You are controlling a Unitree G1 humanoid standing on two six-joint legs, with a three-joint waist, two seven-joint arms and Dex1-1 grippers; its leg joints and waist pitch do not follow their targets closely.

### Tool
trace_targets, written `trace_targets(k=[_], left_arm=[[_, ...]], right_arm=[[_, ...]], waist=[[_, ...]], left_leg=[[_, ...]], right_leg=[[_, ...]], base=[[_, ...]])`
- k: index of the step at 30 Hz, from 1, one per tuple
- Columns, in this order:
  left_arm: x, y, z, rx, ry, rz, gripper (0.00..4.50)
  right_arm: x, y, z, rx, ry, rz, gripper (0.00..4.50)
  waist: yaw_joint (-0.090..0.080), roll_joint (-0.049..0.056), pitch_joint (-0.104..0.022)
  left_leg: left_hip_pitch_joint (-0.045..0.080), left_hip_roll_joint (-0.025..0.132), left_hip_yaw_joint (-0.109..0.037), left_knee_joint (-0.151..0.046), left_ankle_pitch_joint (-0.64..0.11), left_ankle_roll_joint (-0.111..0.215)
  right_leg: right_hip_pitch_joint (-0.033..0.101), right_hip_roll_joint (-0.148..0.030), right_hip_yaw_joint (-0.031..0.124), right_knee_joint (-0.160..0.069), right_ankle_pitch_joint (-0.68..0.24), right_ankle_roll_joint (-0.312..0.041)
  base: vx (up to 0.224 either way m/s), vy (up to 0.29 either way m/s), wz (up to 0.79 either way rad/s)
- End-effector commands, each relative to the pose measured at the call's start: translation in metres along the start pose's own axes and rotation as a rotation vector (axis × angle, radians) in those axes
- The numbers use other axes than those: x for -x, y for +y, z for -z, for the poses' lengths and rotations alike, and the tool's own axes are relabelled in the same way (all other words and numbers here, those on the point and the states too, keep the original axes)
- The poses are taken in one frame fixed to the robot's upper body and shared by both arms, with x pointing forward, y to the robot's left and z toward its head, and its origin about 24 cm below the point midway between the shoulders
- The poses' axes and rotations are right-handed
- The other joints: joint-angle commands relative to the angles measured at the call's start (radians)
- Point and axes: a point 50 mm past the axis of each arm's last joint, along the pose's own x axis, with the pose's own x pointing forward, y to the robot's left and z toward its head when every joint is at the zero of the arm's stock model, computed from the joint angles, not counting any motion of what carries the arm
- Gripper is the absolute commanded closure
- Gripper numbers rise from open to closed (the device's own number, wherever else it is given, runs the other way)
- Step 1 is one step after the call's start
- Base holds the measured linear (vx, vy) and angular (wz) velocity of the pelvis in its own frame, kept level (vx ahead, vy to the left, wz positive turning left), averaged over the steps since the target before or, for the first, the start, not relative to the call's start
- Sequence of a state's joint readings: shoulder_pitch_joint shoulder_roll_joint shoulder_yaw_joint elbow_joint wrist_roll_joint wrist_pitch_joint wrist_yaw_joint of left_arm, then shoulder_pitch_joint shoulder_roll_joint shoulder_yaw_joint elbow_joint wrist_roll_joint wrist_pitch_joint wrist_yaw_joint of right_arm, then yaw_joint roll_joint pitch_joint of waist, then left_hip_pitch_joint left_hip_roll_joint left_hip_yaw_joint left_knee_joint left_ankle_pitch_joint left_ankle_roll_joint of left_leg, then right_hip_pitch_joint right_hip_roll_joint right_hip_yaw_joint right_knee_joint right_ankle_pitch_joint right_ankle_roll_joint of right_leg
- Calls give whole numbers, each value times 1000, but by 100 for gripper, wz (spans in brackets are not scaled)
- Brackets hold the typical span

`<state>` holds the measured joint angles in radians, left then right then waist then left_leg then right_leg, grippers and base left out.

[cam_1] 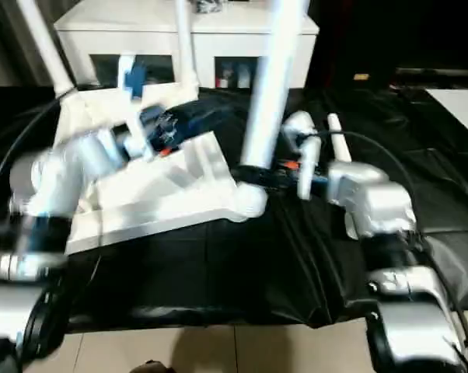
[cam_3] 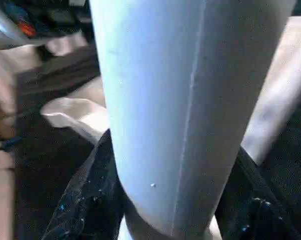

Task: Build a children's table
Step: Pick table leg

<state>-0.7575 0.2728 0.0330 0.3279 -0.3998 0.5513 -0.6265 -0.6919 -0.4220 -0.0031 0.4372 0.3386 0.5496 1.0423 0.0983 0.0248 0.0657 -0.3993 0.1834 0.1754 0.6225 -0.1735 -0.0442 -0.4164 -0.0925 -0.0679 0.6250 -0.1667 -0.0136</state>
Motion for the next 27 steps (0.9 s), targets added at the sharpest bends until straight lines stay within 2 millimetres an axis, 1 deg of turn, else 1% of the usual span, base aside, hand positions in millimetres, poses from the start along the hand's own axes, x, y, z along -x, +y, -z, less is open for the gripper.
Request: trace_targets(k=[1, 2, 3, 4, 5, 6, 7, 10, 11, 12, 13, 14, 15, 16, 17, 19, 20, 21, 22, 23, 26, 27], left_arm=[[-1, 3, 18, -148, 83, -48, 4], [-1, 3, 25, -183, 105, -34, 4], [-1, 1, 29, -195, 116, -9, 4], [-3, -2, 35, -251, 129, 37, 4], [-3, -3, 37, -263, 131, 46, 4], [-5, -5, 43, -315, 144, 84, 4], [-5, -7, 47, -345, 154, 105, 4], [-8, -10, 61, -384, 197, 149, 4], [-9, -12, 68, -399, 225, 184, 4], [-10, -13, 72, -414, 237, 203, 31], [-10, -14, 75, -401, 248, 225, 31], [-8, -13, 79, -410, 272, 236, 39], [-6, -10, 83, -411, 305, 238, 51], [-6, -10, 83, -411, 308, 238, 51], [-3, -5, 90, -425, 359, 239, 66], [-2, -1, 96, -427, 397, 236, 84], [0, 0, 99, -422, 414, 244, 88], [0, 0, 100, -419, 419, 245, 105], [1, 1, 103, -411, 435, 249, 105], [2, 1, 104, -409, 439, 251, 116], [7, 4, 112, -389, 487, 257, 141], [7, 4, 112, -391, 489, 255, 156]], right_arm=[[1, -1, -5, 66, -29, 83, 264], [0, -1, -2, 78, -31, 108, 264], [0, -1, -1, 86, -32, 125, 264], [-1, -2, 1, 104, -38, 173, 264], [-1, -2, 2, 107, -40, 182, 264], [-1, -3, 3, 120, -52, 217, 264], [-1, -4, 3, 126, -64, 233, 264], [2, -6, 9, 127, -69, 287, 264], [5, -7, 13, 120, -56, 315, 264], [6, -8, 15, 118, -50, 326, 264], [7, -7, 16, 116, -47, 323, 264], [8, -6, 17, 120, -44, 314, 264], [9, -5, 18, 122, -39, 302, 264], [9, -5, 18, 122, -39, 301, 264], [11, -2, 19, 124, -35, 280, 264], [12, 0, 20, 110, -37, 261, 264], [13, 2, 21, 109, -29, 246, 264], [14, 2, 22, 110, -26, 244, 264], [15, 4, 24, 115, -17, 238, 264], [15, 4, 24, 114, -17, 237, 264], [16, 6, 27, 100, -19, 237, 264], [16, 7, 27, 99, -19, 236, 264]], waist=[[3, -2, -87], [3, 2, -87], [3, 13, -88], [2, 8, -89], [1, 8, -91], [4, 12, -91], [4, 15, -91], [5, 13, -92], [5, 13, -92], [8, 12, -90], [8, 11, -92], [7, 17, -91], [7, 15, -90], [5, 15, -90], [3, 13, -89], [-1, 14, -86], [-1, 15, -86], [-3, 14, -86], [-3, 17, -86], [-3, 17, -86], [-7, 16, -86], [-7, 16, -86]], left_leg=[[25, 36, -16, -77, -197, 8], [27, 36, -15, -77, -207, -1], [26, 35, -17, -78, -207, -10], [26, 35, -17, -78, -204, -10], [26, 35, -16, -78, -204, -16], [27, 37, -16, -79, -205, -16], [26, 36, -18, -79, -207, -14], [28, 36, -15, -79, -213, -14], [27, 36, -15, -79, -211, -14], [28, 35, -13, -80, -209, -6], [27, 36, -13, -79, -207, -6], [27, 35, -13, -79, -210, -6], [27, 35, -12, -79, -217, -4], [27, 36, -14, -81, -229, -4], [27, 36, -14, -81, -241, -4], [26, 35, -15, -82, -251, 0], [28, 35, -14, -82, -256, 0], [27, 36, -15, -82, -257, 1], [27, 38, -16, -83, -263, 0], [27, 38, -16, -83, -263, 0], [27, 38, -16, -83, -264, 0], [26, 37, -15, -83, -264, 2]], right_leg=[[60, -50, 34, -75, -205, -183], [56, -50, 35, -80, -225, -173], [56, -51, 35, -76, -219, -174], [54, -50, 35, -80, -194, -178], [56, -49, 35, -72, -173, -188], [53, -50, 35, -71, -147, -202], [54, -50, 34, -72, -141, -206], [57, -50, 36, -64, -94, -217], [58, -50, 36, -62, -87, -222], [58, -52, 37, -68, -105, -218], [60, -53, 38, -65, -99, -220], [59, -53, 38, -65, -101, -222], [59, -52, 38, -69, -108, -220], [60, -52, 37, -68, -117, -220], [59, -52, 37, -70, -132, -220], [60, -53, 37, -74, -164, -213], [59, -53, 38, -75, -174, -211], [60, -54, 38, -76, -178, -210], [59, -56, 39, -77, -186, -212], [59, -56, 39, -77, -186, -212], [57, -54, 38, -75, -174, -228], [58, -55, 38, -75, -176, -228]], base=[[0, 0, 0], [0, 0, 0], [0, 0, 0], [0, 0, 0], [0, 0, 0], [0, 0, 0], [0, 0, 0], [0, 0, 0], [0, 0, 0], [0, 0, 0], [0, 0, 0], [0, 0, 0], [0, 0, 0], [0, 0, 0], [0, 0, 0], [0, 0, 0], [0, 0, 0], [0, 0, 0], [0, 0, 0], [0, 0, 0], [0, 0, 0], [0, 0, 0]])
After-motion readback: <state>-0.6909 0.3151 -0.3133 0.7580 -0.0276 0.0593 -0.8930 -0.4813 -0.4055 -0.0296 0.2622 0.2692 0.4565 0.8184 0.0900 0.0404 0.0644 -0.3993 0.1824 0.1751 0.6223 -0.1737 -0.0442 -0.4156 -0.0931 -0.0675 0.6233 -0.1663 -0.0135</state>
